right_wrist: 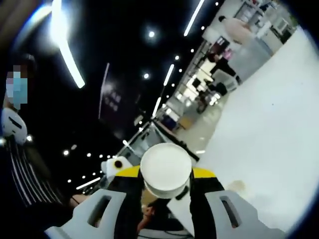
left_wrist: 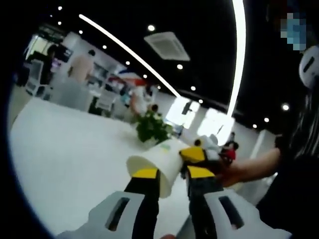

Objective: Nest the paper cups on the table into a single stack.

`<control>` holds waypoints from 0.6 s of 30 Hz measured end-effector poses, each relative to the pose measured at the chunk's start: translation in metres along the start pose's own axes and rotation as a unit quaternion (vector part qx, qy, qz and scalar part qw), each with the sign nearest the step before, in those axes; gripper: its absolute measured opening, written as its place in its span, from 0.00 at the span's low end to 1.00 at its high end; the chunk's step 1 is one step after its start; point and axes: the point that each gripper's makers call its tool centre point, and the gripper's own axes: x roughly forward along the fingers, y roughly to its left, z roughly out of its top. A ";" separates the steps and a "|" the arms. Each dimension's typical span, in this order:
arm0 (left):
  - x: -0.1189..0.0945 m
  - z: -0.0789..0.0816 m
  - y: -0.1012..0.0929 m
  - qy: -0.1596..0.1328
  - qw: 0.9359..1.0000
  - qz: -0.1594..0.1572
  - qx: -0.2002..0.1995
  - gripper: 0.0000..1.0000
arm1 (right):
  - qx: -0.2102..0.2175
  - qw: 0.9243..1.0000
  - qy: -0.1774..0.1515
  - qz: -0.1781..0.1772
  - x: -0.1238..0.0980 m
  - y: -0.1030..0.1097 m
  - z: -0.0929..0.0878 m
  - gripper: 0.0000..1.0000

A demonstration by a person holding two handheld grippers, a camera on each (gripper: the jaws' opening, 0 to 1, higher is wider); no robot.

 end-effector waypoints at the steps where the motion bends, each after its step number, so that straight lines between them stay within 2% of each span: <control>1: 0.000 -0.001 0.000 0.001 1.000 0.000 0.000 0.17 | 0.000 1.000 0.001 0.000 0.000 0.000 -0.001 0.34; 7: -0.003 -0.001 0.002 0.001 1.000 0.003 -0.005 0.09 | 0.008 1.000 0.003 0.008 0.001 0.005 -0.004 0.34; 14: -0.004 -0.003 -0.003 0.002 1.000 -0.008 -0.017 0.08 | 0.007 1.000 0.006 0.013 0.000 0.007 -0.006 0.34; 18: -0.005 -0.003 -0.006 0.004 1.000 -0.016 -0.010 0.07 | 0.017 1.000 0.007 0.018 -0.002 0.007 -0.008 0.34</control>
